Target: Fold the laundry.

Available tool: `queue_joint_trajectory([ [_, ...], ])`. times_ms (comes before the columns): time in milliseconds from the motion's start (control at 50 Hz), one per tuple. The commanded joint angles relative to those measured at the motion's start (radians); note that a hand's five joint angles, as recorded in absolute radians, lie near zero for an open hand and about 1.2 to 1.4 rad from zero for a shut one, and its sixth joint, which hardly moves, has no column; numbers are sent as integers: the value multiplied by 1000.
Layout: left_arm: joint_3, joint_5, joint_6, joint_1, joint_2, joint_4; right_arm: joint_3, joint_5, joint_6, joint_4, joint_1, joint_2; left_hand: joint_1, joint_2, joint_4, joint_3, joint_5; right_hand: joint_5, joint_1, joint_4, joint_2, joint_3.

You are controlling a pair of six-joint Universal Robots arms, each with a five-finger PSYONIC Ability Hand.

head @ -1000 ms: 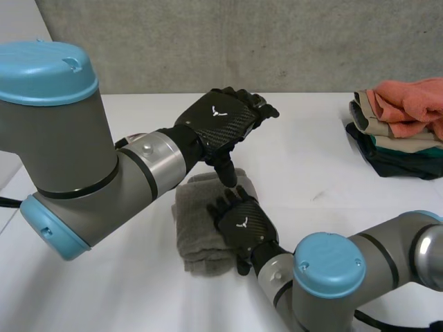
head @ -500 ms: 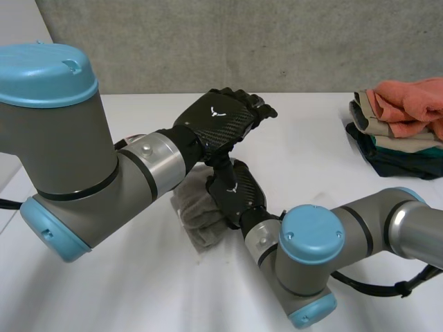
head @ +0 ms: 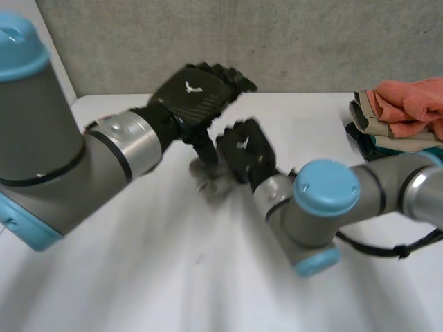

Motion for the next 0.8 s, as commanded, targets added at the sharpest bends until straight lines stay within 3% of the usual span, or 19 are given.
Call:
queue_joint_trajectory([
  [20,10,0,-1,50,73,24,-124,-48,31,-110,-123,-63,-3,-15,-14,-22,-37,310,364,228,263,269],
  [120,7,-2,-1,53,95,36,-198,-56,105,-223,-278,-124,-3,-15,-14,-22,-37,310,364,228,263,269],
  [260,-13,-2,-1,50,98,36,-260,-71,206,-228,-490,-129,-3,-15,-14,-22,-37,310,364,228,263,269],
  [440,-37,2,-2,43,93,37,-270,-333,323,-234,-781,-13,-3,-15,-14,-22,-37,310,364,228,263,269],
  [660,-69,2,-2,29,81,51,-206,-611,344,-199,-952,162,-3,-15,-14,-22,-37,310,364,228,263,269],
  [720,-75,2,-1,29,78,59,-178,-643,344,-199,-967,159,0,-12,-11,-19,-34,310,364,228,263,269],
  [760,-75,2,-1,29,73,60,-160,-645,346,-193,-973,147,0,-12,-11,-19,-34,39,93,-43,-8,-2],
  [800,-75,2,-1,29,72,60,-152,-641,346,-190,-975,136,0,-12,-11,-19,-34,-406,-352,-488,-453,-447],
])
